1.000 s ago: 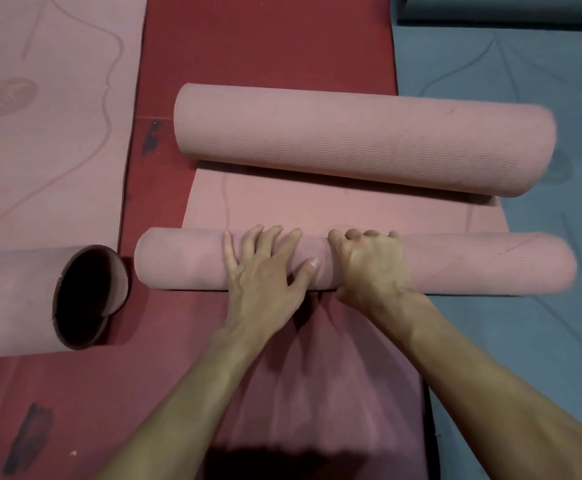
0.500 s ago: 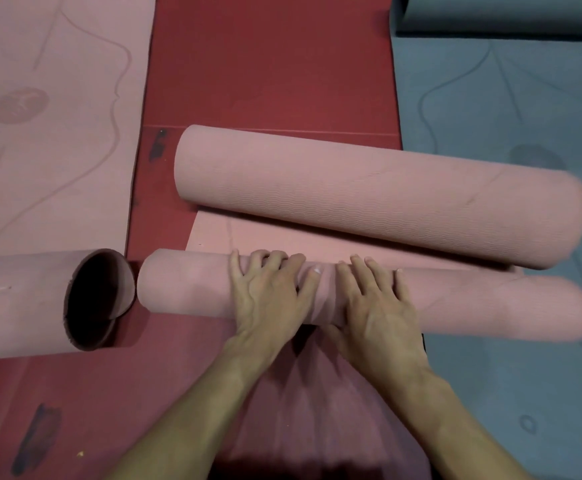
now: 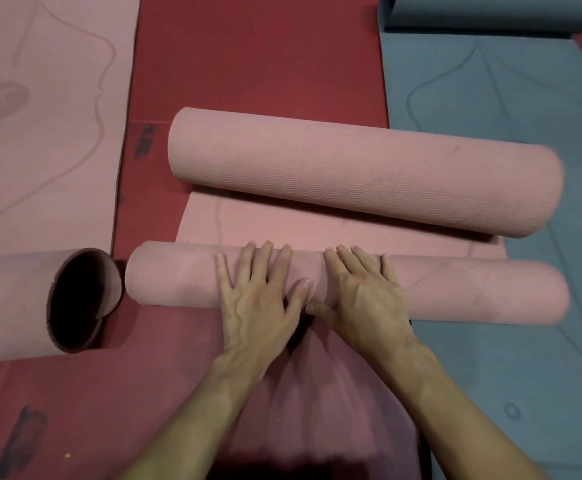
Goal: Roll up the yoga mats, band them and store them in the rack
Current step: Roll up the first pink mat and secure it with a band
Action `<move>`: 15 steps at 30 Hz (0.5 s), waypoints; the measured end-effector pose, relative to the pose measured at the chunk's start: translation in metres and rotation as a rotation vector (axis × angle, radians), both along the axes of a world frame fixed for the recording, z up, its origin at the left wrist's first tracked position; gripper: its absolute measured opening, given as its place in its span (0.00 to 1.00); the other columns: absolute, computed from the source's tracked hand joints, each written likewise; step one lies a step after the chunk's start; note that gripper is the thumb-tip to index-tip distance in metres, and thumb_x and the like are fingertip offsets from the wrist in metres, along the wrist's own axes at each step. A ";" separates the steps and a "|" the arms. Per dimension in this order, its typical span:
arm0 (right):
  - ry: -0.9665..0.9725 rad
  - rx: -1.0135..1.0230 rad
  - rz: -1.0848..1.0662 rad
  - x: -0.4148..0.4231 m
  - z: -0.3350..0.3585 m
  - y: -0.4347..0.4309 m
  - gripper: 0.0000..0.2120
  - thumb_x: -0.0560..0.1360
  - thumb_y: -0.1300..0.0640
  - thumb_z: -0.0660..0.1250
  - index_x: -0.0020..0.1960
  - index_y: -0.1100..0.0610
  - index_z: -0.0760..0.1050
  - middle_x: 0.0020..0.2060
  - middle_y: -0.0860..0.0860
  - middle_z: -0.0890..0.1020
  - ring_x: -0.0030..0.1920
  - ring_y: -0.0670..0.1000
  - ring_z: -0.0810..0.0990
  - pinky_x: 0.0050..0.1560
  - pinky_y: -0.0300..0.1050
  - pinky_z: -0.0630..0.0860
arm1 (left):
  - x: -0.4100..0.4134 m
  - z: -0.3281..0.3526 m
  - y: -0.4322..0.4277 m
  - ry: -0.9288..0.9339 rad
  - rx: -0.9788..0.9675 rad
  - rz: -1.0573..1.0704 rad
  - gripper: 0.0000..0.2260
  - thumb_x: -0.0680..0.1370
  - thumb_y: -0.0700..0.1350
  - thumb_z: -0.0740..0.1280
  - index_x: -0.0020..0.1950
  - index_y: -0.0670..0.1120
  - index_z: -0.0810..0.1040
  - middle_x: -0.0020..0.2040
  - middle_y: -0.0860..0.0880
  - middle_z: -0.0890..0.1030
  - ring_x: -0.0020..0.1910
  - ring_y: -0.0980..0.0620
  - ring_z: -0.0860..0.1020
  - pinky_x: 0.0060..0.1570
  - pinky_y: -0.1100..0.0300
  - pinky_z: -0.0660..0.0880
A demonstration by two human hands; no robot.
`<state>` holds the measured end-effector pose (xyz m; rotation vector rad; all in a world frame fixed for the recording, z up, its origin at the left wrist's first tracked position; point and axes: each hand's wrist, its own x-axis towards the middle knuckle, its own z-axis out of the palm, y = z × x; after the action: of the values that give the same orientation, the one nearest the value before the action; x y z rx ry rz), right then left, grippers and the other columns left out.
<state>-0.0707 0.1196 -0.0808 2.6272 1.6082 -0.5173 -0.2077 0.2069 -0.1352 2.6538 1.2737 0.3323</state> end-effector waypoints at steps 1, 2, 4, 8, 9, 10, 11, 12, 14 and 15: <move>0.002 -0.001 -0.002 0.000 0.000 0.000 0.45 0.79 0.31 0.62 0.85 0.53 0.47 0.84 0.50 0.53 0.84 0.52 0.47 0.82 0.61 0.43 | 0.000 -0.002 0.001 0.004 -0.002 -0.001 0.27 0.82 0.63 0.55 0.75 0.51 0.74 0.74 0.47 0.75 0.77 0.43 0.68 0.79 0.34 0.49; 0.005 0.003 -0.007 -0.001 0.001 -0.001 0.45 0.79 0.32 0.61 0.85 0.54 0.47 0.85 0.51 0.52 0.84 0.53 0.46 0.82 0.61 0.42 | 0.002 -0.002 0.003 0.006 -0.002 0.000 0.28 0.82 0.63 0.55 0.75 0.51 0.75 0.74 0.47 0.76 0.76 0.42 0.69 0.79 0.34 0.50; -0.006 0.023 -0.044 -0.003 0.003 -0.003 0.45 0.80 0.32 0.61 0.85 0.55 0.49 0.84 0.52 0.52 0.84 0.55 0.46 0.82 0.62 0.43 | 0.005 -0.001 0.009 0.004 0.003 0.006 0.27 0.81 0.63 0.55 0.73 0.51 0.76 0.72 0.47 0.77 0.75 0.42 0.70 0.78 0.34 0.52; -0.026 0.009 -0.126 -0.008 0.006 -0.007 0.44 0.80 0.33 0.61 0.84 0.56 0.49 0.84 0.53 0.51 0.84 0.56 0.46 0.82 0.64 0.46 | 0.009 0.000 0.013 0.009 0.008 0.024 0.27 0.80 0.64 0.55 0.72 0.52 0.77 0.71 0.48 0.78 0.74 0.43 0.71 0.78 0.35 0.52; -0.028 0.000 -0.128 -0.008 0.005 -0.007 0.44 0.80 0.33 0.60 0.84 0.55 0.49 0.84 0.52 0.51 0.84 0.56 0.46 0.82 0.64 0.47 | 0.010 0.000 0.013 0.014 0.008 0.022 0.28 0.81 0.64 0.55 0.72 0.52 0.77 0.71 0.48 0.78 0.74 0.43 0.71 0.78 0.35 0.51; -0.032 -0.008 -0.127 -0.006 0.005 -0.005 0.44 0.79 0.32 0.60 0.84 0.55 0.49 0.84 0.52 0.52 0.84 0.56 0.47 0.81 0.64 0.48 | 0.010 0.000 0.014 0.020 0.009 0.018 0.28 0.81 0.64 0.54 0.73 0.52 0.77 0.71 0.48 0.78 0.74 0.43 0.71 0.78 0.35 0.51; -0.035 -0.015 -0.121 -0.004 0.004 -0.003 0.44 0.79 0.31 0.60 0.84 0.55 0.50 0.84 0.52 0.54 0.84 0.56 0.48 0.81 0.64 0.49 | 0.011 0.000 0.015 0.028 0.007 0.016 0.28 0.81 0.65 0.54 0.73 0.52 0.77 0.71 0.48 0.78 0.74 0.43 0.70 0.78 0.35 0.51; -0.034 -0.024 -0.117 -0.002 0.005 -0.001 0.44 0.78 0.31 0.61 0.83 0.55 0.52 0.83 0.52 0.55 0.84 0.56 0.49 0.81 0.65 0.51 | 0.012 0.000 0.017 0.037 0.001 0.015 0.28 0.81 0.65 0.53 0.73 0.52 0.77 0.71 0.49 0.78 0.75 0.44 0.70 0.78 0.36 0.51; -0.026 -0.048 -0.113 0.003 0.007 0.004 0.44 0.78 0.30 0.62 0.83 0.55 0.53 0.83 0.51 0.58 0.83 0.56 0.51 0.80 0.65 0.52 | 0.015 0.002 0.020 0.055 -0.017 0.015 0.28 0.81 0.65 0.51 0.74 0.53 0.76 0.72 0.50 0.77 0.75 0.45 0.69 0.78 0.36 0.50; -0.022 -0.059 -0.112 0.005 0.007 0.006 0.44 0.78 0.30 0.62 0.83 0.55 0.53 0.82 0.51 0.59 0.83 0.56 0.52 0.80 0.65 0.53 | 0.016 0.003 0.021 0.059 -0.024 0.013 0.29 0.81 0.66 0.51 0.74 0.53 0.76 0.72 0.50 0.77 0.75 0.45 0.69 0.78 0.36 0.50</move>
<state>-0.0659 0.1257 -0.0739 2.6814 1.4233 -0.5287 -0.1921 0.2280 -0.1326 2.6545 1.3047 0.2401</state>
